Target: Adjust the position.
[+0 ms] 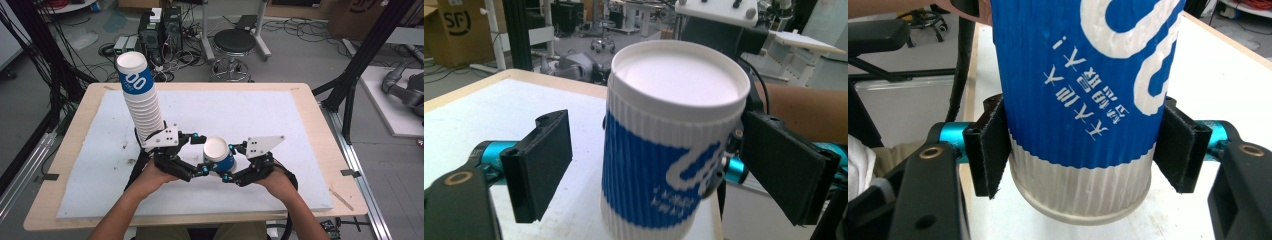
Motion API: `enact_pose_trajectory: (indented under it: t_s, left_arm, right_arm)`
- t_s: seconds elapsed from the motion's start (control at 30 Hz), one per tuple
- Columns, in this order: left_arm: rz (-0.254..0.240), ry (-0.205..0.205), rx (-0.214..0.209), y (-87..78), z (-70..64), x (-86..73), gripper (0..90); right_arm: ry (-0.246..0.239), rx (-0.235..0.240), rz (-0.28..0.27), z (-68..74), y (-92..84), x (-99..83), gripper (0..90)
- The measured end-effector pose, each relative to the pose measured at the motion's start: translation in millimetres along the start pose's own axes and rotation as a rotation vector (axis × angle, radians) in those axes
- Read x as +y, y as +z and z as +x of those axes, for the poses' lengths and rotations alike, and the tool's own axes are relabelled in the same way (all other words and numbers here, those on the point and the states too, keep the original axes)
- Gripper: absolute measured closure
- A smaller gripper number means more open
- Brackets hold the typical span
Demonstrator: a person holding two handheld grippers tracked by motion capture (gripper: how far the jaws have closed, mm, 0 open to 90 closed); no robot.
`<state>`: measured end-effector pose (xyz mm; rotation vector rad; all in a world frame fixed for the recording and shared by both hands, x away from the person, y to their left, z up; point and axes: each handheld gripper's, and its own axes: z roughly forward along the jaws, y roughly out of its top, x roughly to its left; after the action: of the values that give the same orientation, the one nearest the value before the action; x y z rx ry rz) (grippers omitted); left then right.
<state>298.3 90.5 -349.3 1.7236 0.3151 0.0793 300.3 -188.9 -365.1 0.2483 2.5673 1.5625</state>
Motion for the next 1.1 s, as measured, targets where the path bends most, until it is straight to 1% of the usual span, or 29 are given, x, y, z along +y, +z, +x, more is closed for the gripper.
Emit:
enact_pose_trajectory:
  t_s: [0.2,0.33,0.43,0.5,0.63,0.77,0.87,0.93,1.0,1.07,1.1]
  left_arm:
    - [0.008,-0.008,0.013,-9.1,2.6,1.9,13.8]
    - [0.034,0.007,-0.003,-12.1,2.5,6.6,13.8]
    - [0.056,0.014,-0.007,-12.8,2.3,10.0,13.9]
    - [0.066,0.011,-0.010,-12.9,2.0,12.5,13.9]
    - [0.110,0.032,-0.023,-11.7,2.1,17.7,13.9]
    - [0.150,0.032,-0.029,-6.9,1.3,20.2,13.9]
    - [0.178,0.040,-0.032,-1.6,1.2,21.0,13.9]
    - [0.211,0.057,-0.042,1.7,1.0,21.5,13.9]
    - [0.240,0.065,-0.051,5.5,0.0,21.5,14.0]
    - [0.273,0.070,-0.061,9.1,-0.5,21.2,14.4]
    - [0.287,0.074,-0.060,10.8,-0.9,20.8,14.4]
  right_arm:
    - [-0.026,-0.006,0.052,-0.8,-4.6,3.0,31.8]
    - [-0.051,-0.008,0.110,-1.6,-4.3,5.3,31.7]
    - [-0.072,0.003,0.155,-1.9,-2.5,7.5,31.7]
    - [-0.073,0.006,0.175,-2.0,-1.7,8.6,31.7]
    - [-0.097,0.002,0.223,-3.6,-0.2,11.8,31.7]
    - [-0.115,0.003,0.262,-4.6,0.8,16.2,31.7]
    - [-0.132,0.007,0.296,-5.1,3.0,19.2,31.7]
    - [-0.141,0.012,0.317,-4.2,4.6,21.0,31.7]
    - [-0.159,0.019,0.356,-2.6,7.5,23.3,31.7]
    - [-0.174,0.025,0.385,-1.6,10.0,25.2,31.7]
    - [-0.179,0.031,0.398,-0.9,11.1,26.3,31.7]
